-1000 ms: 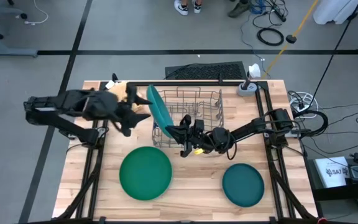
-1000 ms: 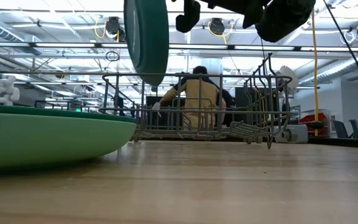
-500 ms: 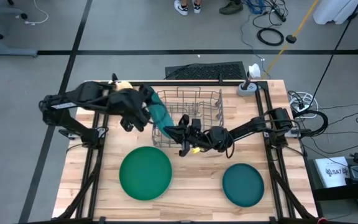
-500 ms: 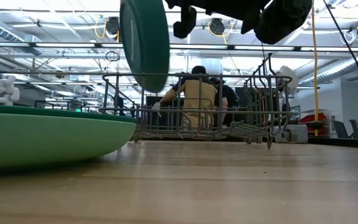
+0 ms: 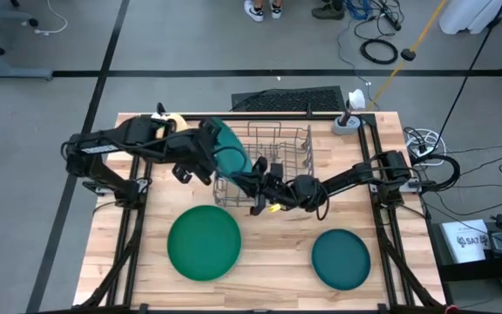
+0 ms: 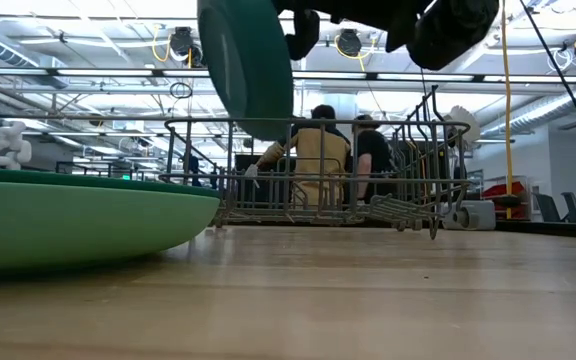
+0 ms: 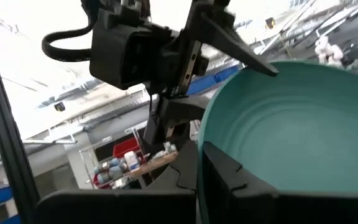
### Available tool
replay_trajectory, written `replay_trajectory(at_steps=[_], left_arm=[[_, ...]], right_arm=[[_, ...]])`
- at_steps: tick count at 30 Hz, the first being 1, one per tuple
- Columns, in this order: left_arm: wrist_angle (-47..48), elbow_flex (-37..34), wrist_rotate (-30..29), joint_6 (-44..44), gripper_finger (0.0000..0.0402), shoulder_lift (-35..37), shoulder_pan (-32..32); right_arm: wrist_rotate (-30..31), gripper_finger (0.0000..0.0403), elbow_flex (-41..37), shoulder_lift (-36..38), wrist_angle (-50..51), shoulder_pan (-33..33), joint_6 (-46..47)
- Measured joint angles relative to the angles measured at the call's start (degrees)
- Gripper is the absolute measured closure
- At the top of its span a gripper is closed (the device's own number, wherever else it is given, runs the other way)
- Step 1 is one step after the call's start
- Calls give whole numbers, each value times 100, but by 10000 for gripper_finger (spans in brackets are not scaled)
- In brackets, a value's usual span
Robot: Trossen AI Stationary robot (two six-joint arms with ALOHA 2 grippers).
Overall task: Sort dishes
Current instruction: Put the blue plate into the dishwasher rack
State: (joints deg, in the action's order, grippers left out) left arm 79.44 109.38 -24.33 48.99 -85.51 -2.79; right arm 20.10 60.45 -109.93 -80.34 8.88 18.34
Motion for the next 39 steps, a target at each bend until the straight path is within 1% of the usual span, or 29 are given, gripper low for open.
replay_trajectory(at_steps=[3,6,13,17,20,22,26,31,34,37,39], left_arm=[[-183,-7,32,-261,175,217,-53],[-525,-5,1,-713,176,478,-94],[-947,7,114,-1341,176,1069,-111],[-1028,13,430,-2258,176,1360,-98],[-953,13,645,-2908,176,1424,-107],[-844,6,649,-3085,176,1420,-109],[-441,4,599,-3034,176,1452,-109],[-148,-27,565,-2300,176,1337,-109],[94,-28,791,-1890,176,1190,-109],[466,-28,1083,-1713,176,935,-109],[704,-33,1106,-1706,176,732,-109]], right_arm=[[20,403,3,3,-139,2,-24],[157,403,4,3,-280,24,-45],[771,403,-20,-24,-219,68,-124],[1142,403,-20,-24,-241,104,-166],[1143,403,-20,-24,-313,103,-258],[1090,403,-20,-24,-267,101,-292],[809,403,-17,-24,-114,81,-61],[517,403,-17,11,185,65,175],[483,403,-13,217,686,55,193],[456,403,-11,508,1306,56,57],[451,403,-9,699,1648,82,-46]])
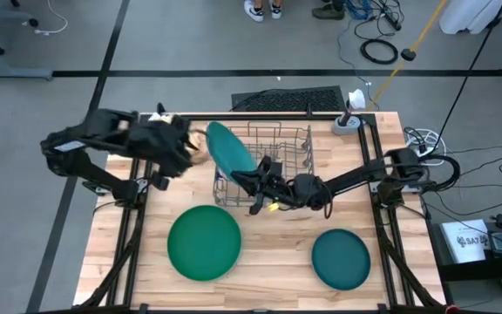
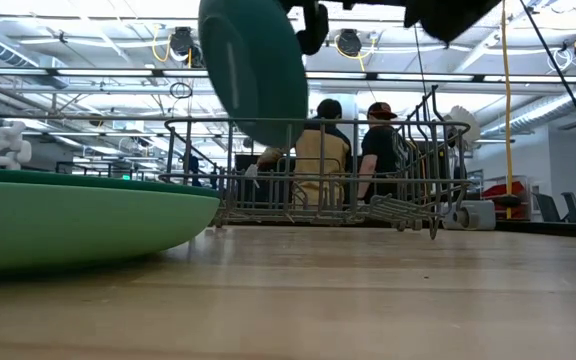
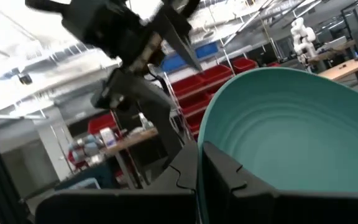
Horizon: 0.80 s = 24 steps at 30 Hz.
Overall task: Sort dishes
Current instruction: Put the blue plate into the dishwasher rack
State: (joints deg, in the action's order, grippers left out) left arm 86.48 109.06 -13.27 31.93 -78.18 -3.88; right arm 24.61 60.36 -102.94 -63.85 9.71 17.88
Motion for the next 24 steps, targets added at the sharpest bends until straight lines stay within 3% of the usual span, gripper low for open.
replay_trajectory(at_steps=[10,24], left_arm=[[-543,2,-22,377,175,-356,0],[-292,7,272,494,175,-726,15]], right_arm=[[-109,403,4,380,964,107,-160],[-580,403,133,388,1149,101,-150]])
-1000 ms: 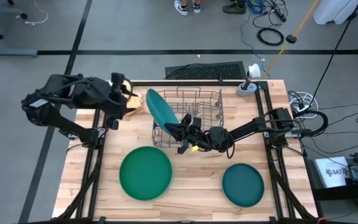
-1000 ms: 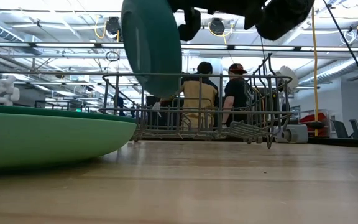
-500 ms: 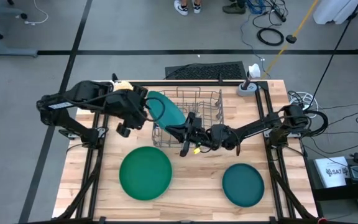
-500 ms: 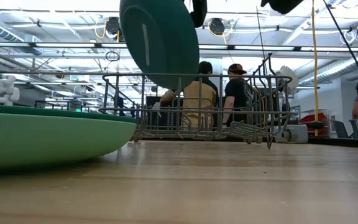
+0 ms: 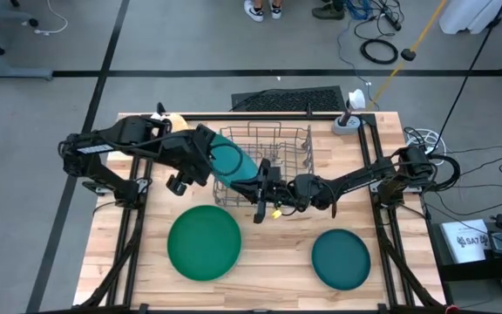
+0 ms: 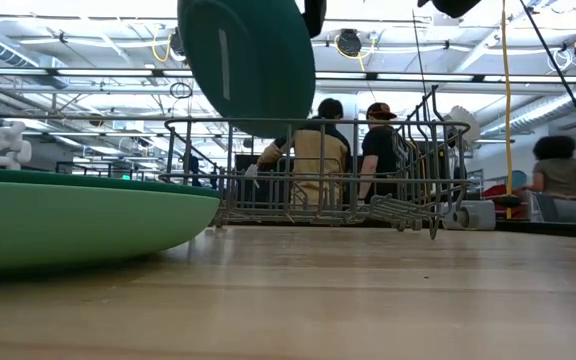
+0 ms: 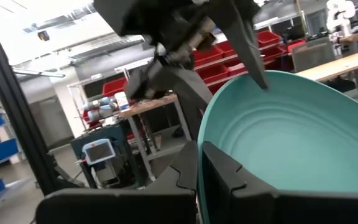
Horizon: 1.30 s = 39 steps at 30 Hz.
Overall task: Sort dishes
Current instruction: Put the blue plate into the dishwasher rack
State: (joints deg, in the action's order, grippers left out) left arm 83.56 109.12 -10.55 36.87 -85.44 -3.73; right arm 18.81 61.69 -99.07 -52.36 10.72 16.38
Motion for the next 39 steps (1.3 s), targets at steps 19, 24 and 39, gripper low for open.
replay_trajectory(at_steps=[19,24,39], left_arm=[[654,-4,370,402,361,-351,-20],[644,-4,368,261,361,-339,-33],[-727,6,712,-3347,361,79,194]], right_arm=[[-435,397,188,135,580,22,-426],[-383,395,188,170,579,79,-766],[1710,246,152,1376,1589,1039,-3360]])
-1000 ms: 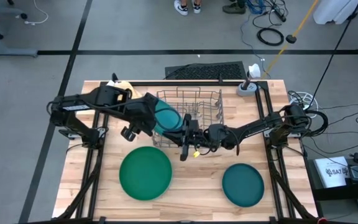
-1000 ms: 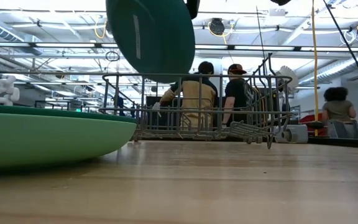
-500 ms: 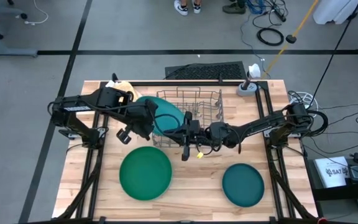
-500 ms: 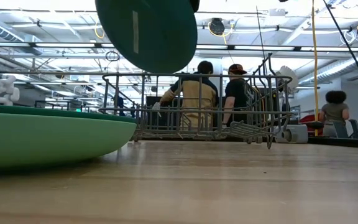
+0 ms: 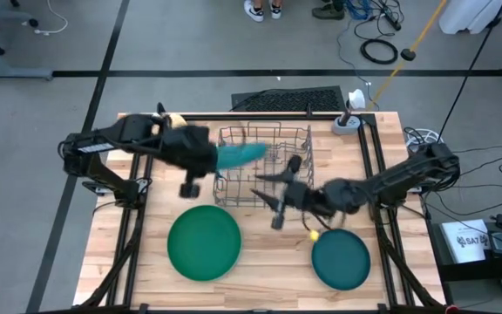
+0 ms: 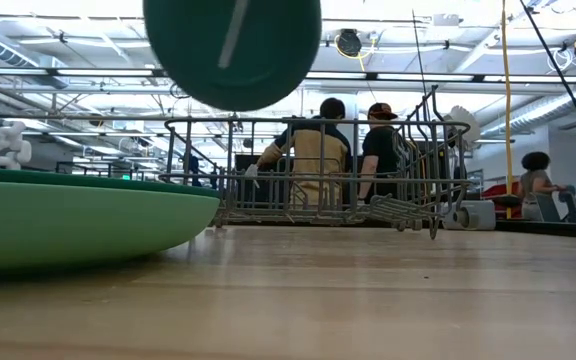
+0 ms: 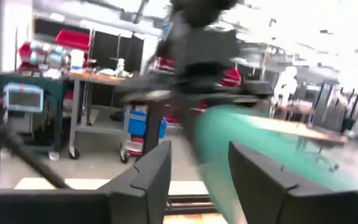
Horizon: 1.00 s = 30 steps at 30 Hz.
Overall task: Sort dishes
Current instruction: Put the blue plate into the dishwasher rack
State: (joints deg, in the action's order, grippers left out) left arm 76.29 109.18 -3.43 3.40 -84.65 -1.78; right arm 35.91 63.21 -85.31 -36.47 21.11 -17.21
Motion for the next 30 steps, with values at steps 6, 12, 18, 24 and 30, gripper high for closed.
replay_trajectory(at_steps=[6,12,18,24,30], left_arm=[[-464,-2,-211,-1836,361,123,628],[-1135,-2,-865,-3173,361,148,853],[-2400,-563,-1114,-3717,361,228,795],[-3596,-2102,-1102,-3943,361,526,757],[-5126,-3880,-1095,-4294,361,1619,997]], right_arm=[[959,244,-16,56,-326,524,-1023],[1070,265,-16,56,-579,892,-1779],[1134,280,-16,56,-682,1165,-2283],[1388,284,-19,56,-1023,1433,-2960],[1687,284,-24,59,-1204,1604,-3348]])
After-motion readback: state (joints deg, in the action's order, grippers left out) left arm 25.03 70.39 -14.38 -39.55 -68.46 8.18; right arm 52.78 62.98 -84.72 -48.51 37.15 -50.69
